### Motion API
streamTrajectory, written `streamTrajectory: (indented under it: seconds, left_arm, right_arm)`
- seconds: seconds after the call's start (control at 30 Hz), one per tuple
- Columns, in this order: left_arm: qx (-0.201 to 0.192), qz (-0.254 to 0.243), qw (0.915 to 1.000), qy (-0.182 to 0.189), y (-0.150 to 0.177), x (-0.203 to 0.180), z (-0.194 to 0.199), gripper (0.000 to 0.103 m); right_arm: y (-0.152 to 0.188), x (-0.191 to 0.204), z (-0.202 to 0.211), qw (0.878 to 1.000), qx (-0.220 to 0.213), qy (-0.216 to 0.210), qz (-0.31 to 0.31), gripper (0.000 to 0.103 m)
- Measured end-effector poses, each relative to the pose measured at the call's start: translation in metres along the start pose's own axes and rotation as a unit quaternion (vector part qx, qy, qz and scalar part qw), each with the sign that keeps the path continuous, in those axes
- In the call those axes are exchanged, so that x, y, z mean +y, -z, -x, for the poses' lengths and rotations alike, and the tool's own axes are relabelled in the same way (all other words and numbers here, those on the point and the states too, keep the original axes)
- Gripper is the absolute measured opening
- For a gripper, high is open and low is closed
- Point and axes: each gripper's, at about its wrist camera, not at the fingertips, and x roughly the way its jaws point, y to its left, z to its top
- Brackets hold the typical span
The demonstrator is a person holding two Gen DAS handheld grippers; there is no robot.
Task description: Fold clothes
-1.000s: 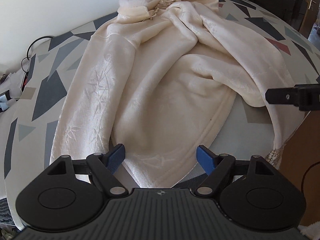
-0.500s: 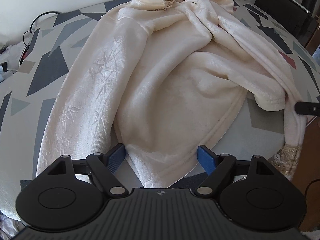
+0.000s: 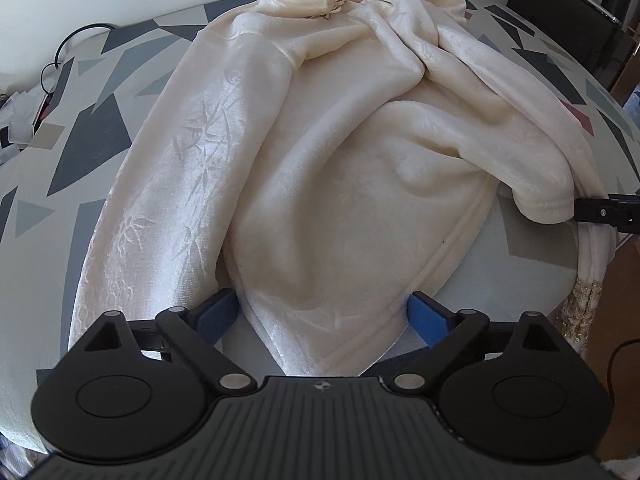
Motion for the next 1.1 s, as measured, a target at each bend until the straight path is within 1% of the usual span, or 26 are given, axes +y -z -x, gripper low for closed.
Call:
streamTrajectory:
  seconds: [0.07, 0.13, 0.17, 0.23, 0.27, 0.3, 0.37, 0.43, 0.5, 0.53, 0.63, 0.7, 0.8, 0.83, 0.87, 0.9, 0.93, 0.97, 1.03, 1.07, 1.1]
  left_arm:
    - [0.008, 0.000, 1.0000, 0.000, -0.004, 0.000, -0.002, 0.095]
    - [0.015, -0.003, 0.9999, 0.001, -0.009, 0.000, -0.003, 0.095]
    - [0.018, -0.004, 0.9998, 0.002, -0.011, 0.001, -0.004, 0.095]
    - [0.025, 0.001, 0.9997, 0.002, -0.016, 0.004, -0.007, 0.096]
    - [0.028, 0.005, 0.9996, 0.002, -0.018, 0.005, -0.008, 0.096]
    - [0.031, 0.009, 0.9995, 0.002, -0.021, 0.005, -0.009, 0.096]
    - [0.036, 0.014, 0.9993, -0.002, -0.025, 0.004, -0.012, 0.096]
    - [0.038, 0.020, 0.9991, -0.004, -0.029, 0.004, -0.014, 0.096]
    - [0.039, 0.027, 0.9989, -0.005, -0.032, 0.004, -0.016, 0.097]
    - [0.040, 0.028, 0.9988, -0.006, -0.034, 0.003, -0.017, 0.097]
    - [0.042, 0.035, 0.9985, -0.008, -0.037, 0.004, -0.019, 0.097]
    - [0.042, 0.039, 0.9983, -0.010, -0.037, 0.004, -0.019, 0.097]
    - [0.041, 0.041, 0.9982, -0.012, -0.036, 0.004, -0.019, 0.097]
    - [0.040, 0.043, 0.9982, -0.012, -0.036, 0.004, -0.019, 0.097]
    - [0.040, 0.045, 0.9981, -0.013, -0.036, 0.004, -0.018, 0.097]
    - [0.039, 0.047, 0.9980, -0.013, -0.036, 0.004, -0.018, 0.097]
    - [0.038, 0.050, 0.9979, -0.015, -0.036, 0.005, -0.018, 0.097]
    - [0.037, 0.054, 0.9977, -0.016, -0.036, 0.004, -0.018, 0.097]
    - [0.035, 0.059, 0.9974, -0.019, -0.036, 0.004, -0.019, 0.097]
    - [0.035, 0.061, 0.9973, -0.020, -0.036, 0.004, -0.018, 0.097]
    - [0.034, 0.063, 0.9972, -0.021, -0.036, 0.004, -0.018, 0.097]
  right_arm:
    - [-0.003, -0.003, 0.001, 1.000, -0.001, -0.003, 0.003, 0.014]
    - [-0.012, -0.016, 0.009, 1.000, -0.005, -0.012, -0.028, 0.012]
    - [-0.021, -0.028, 0.022, 0.998, -0.036, -0.003, -0.053, 0.012]
    - [-0.039, -0.052, 0.051, 0.989, -0.100, 0.016, -0.103, 0.011]
    - [-0.049, -0.065, 0.068, 0.980, -0.146, 0.020, -0.133, 0.011]
    - [-0.058, -0.078, 0.086, 0.968, -0.192, 0.023, -0.162, 0.012]
    - [-0.079, -0.092, 0.113, 0.946, -0.266, 0.044, -0.183, 0.012]
    - [-0.101, -0.095, 0.120, 0.941, -0.287, 0.067, -0.164, 0.012]
    - [-0.122, -0.096, 0.106, 0.948, -0.271, 0.086, -0.142, 0.012]
    - [-0.131, -0.099, 0.094, 0.952, -0.254, 0.093, -0.142, 0.012]
    - [-0.158, -0.118, 0.048, 0.957, -0.199, 0.085, -0.194, 0.012]
    - [-0.179, -0.131, 0.015, 0.955, -0.168, 0.093, -0.225, 0.012]
    - [-0.225, -0.113, -0.028, 0.964, -0.150, 0.106, -0.190, 0.012]
    - [-0.245, -0.100, -0.036, 0.968, -0.156, 0.091, -0.176, 0.012]
    - [-0.262, -0.087, -0.038, 0.969, -0.169, 0.066, -0.168, 0.012]
    - [-0.278, -0.073, -0.034, 0.967, -0.196, 0.022, -0.161, 0.012]
    - [-0.293, -0.060, -0.030, 0.963, -0.220, -0.027, -0.155, 0.012]
    - [-0.307, -0.047, -0.027, 0.958, -0.234, -0.077, -0.148, 0.013]
    - [-0.328, -0.025, -0.037, 0.955, -0.214, -0.156, -0.134, 0.023]
    - [-0.338, -0.014, -0.041, 0.951, -0.202, -0.195, -0.127, 0.028]
    - [-0.340, -0.005, -0.050, 0.958, -0.183, -0.184, -0.120, 0.036]
